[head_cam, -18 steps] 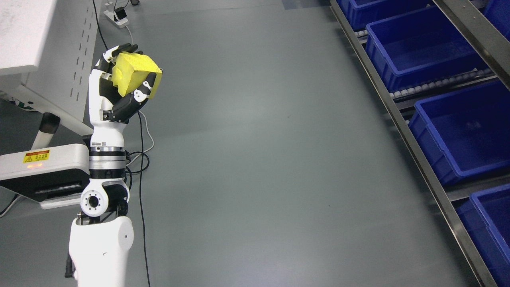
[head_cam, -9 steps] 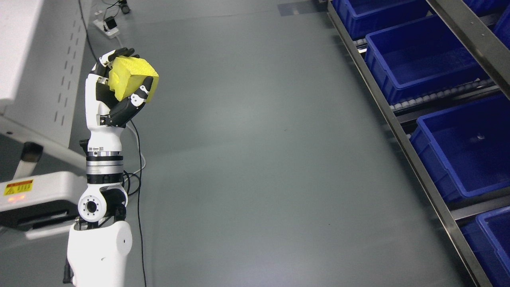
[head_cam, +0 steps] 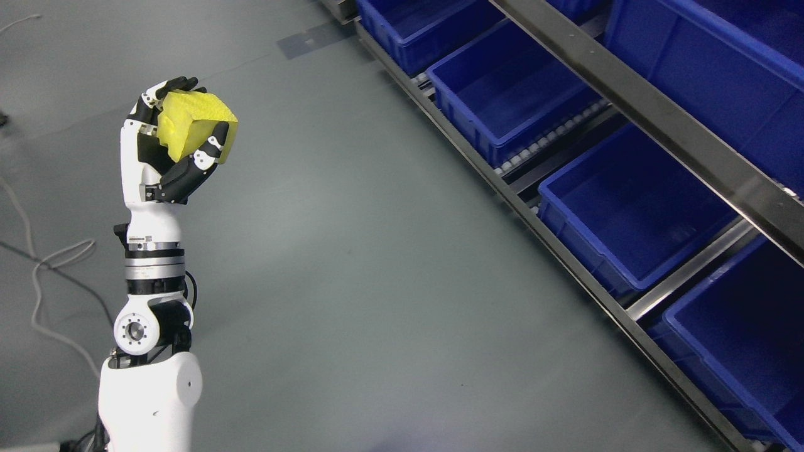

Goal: Move yellow foam block to right shelf middle
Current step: 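Hold the cube raised in the left hand while turning toward the bins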

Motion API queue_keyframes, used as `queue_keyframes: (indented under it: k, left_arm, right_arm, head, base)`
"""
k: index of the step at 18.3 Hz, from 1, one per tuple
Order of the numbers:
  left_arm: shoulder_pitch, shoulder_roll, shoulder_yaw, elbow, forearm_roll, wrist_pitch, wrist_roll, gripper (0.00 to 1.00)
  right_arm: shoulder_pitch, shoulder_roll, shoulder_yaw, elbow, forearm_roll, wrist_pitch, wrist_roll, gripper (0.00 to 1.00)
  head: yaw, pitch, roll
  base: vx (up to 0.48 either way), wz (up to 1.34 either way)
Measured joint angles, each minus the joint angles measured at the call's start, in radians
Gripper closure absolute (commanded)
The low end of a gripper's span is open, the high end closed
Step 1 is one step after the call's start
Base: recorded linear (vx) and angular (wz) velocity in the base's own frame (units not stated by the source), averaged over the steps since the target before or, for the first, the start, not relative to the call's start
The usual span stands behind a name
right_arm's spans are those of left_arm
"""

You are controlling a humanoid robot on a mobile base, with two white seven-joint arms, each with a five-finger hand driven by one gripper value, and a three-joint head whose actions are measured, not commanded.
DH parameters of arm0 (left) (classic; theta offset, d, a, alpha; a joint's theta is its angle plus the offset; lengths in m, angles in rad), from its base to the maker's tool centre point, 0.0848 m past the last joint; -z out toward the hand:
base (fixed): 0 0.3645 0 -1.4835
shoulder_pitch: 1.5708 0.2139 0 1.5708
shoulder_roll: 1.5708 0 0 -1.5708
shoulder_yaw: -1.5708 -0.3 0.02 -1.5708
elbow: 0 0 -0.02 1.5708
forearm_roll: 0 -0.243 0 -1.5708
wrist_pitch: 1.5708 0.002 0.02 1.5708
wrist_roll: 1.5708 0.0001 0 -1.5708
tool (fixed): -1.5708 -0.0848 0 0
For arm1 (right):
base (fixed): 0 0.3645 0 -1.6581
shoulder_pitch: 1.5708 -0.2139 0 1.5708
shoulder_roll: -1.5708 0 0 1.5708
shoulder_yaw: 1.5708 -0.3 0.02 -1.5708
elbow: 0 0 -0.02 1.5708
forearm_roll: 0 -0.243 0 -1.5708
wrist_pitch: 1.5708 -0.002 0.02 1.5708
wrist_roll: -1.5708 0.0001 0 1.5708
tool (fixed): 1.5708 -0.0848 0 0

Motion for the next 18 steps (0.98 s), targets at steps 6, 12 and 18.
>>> queue_keyframes:
  k: [6, 12, 18]
  left_arm:
    - [0.001, 0.0, 0.021, -0.034, 0.0, 0.002, 0.0, 0.69]
    - [-0.001, 0.016, 0.057, -0.067, 0.0, 0.004, 0.0, 0.69]
    - [-0.023, 0.058, 0.105, -0.083, 0.0, 0.002, 0.001, 0.69]
  right_arm:
    - [0.0, 0.0, 0.0, 0.0, 0.0, 0.0, 0.0, 0.0]
    - [0.0, 0.0, 0.0, 0.0, 0.0, 0.0, 0.0, 0.0]
    - [0.0, 0.0, 0.0, 0.0, 0.0, 0.0, 0.0, 0.0]
  head:
    - [0.0, 0.0, 0.0]
    - [0.0, 0.0, 0.0]
    - [0.0, 0.0, 0.0]
  base:
    - [0.422, -0.55]
    - [0.415, -0.21]
    - [0.329, -0.12]
